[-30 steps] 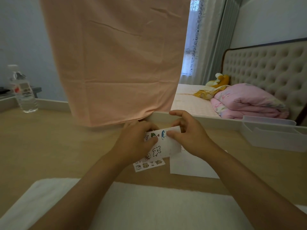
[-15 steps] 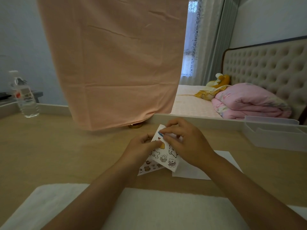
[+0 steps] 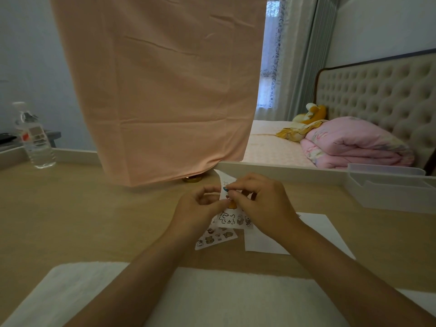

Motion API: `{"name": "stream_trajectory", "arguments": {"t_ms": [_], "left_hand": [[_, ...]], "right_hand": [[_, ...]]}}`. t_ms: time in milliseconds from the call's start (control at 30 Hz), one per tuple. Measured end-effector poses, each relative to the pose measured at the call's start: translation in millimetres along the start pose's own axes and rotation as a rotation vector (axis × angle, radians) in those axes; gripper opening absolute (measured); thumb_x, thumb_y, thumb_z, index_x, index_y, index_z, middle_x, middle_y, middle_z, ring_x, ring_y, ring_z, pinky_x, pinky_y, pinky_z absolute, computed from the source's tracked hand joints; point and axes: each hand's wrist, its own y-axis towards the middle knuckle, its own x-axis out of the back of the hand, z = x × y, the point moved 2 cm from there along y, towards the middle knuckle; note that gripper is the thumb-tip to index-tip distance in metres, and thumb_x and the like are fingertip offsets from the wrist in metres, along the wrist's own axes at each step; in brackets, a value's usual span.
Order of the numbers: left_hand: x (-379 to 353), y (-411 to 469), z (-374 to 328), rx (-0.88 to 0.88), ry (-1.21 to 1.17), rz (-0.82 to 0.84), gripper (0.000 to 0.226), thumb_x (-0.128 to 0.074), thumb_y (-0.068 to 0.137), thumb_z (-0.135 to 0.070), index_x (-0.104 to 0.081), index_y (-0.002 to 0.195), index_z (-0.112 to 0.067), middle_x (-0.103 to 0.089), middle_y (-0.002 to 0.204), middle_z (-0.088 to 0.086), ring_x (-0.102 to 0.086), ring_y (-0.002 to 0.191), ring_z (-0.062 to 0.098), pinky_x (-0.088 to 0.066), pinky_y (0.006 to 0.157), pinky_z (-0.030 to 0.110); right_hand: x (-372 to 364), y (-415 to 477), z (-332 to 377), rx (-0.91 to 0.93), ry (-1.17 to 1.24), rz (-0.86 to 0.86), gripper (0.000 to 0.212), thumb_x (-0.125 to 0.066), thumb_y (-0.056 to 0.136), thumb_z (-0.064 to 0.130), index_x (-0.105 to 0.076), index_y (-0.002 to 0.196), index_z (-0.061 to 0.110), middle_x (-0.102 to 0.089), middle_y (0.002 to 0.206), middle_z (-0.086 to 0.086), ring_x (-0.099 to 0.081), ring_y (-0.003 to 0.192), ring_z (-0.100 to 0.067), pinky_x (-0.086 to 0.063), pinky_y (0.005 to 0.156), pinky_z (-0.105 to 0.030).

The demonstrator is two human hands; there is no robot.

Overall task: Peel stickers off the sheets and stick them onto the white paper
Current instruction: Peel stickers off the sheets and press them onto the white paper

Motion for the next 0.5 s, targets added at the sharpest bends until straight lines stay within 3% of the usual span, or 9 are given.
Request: {"name": "stream_trajectory", "arguments": {"t_ms": [167, 267, 367, 500], "left_hand": [[-1.0, 0.4, -0.7, -0.087, 0.074, -0.003, 0.011, -0.067, 0.093, -0.019, -0.076, 0.099, -0.015, -0.077, 0.087, -0.001, -0.07, 0.078, 0.005, -0.054, 0.071, 0.019], [-1.2, 0.4, -0.3, -0.16, 0.097, -0.03, 0.011, -0.066, 0.094, -0.012, -0.076, 0.096, -0.011, -0.077, 0.082, -0.002, -0.07, 0.071, 0.0, -0.049, 0.06, 0.01], [0.6, 0.2, -0.7, -0.233, 0.109, -0.033, 0.011, -0.067, 0.093, -0.01, -0.078, 0.093, -0.014, -0.078, 0.084, 0.002, -0.074, 0.078, 0.011, -0.055, 0.066, 0.018], [5.1, 0.6, -2.4, -0.299, 0.141, -0.021, 0.014, -0.067, 0.092, -0.01, -0.078, 0.089, -0.017, -0.078, 0.086, 0.002, -0.075, 0.083, 0.019, -0.061, 0.076, 0.03]], "right_hand": [[-0.3, -2.6, -1.0, 0.044, -0.022, 0.023, 0.018, -0.076, 0.088, 0.019, -0.079, 0.106, 0.019, -0.069, 0.094, 0.01, -0.065, 0.08, -0.002, -0.051, 0.065, -0.012], [0.5, -2.1, -1.4, 0.039, -0.045, 0.009, 0.014, -0.076, 0.088, 0.023, -0.08, 0.102, 0.021, -0.067, 0.092, 0.012, -0.065, 0.076, -0.006, -0.057, 0.065, -0.026], [1.8, 0.1, -0.4, 0.019, -0.04, 0.019, 0.013, -0.076, 0.088, 0.027, -0.08, 0.1, 0.025, -0.069, 0.091, 0.014, -0.064, 0.073, -0.009, -0.057, 0.066, -0.038], [5.7, 3.1, -0.9, -0.046, 0.045, 0.058, 0.012, -0.076, 0.086, 0.029, -0.081, 0.097, 0.029, -0.072, 0.088, 0.014, -0.065, 0.076, -0.009, -0.056, 0.071, -0.041]]}}
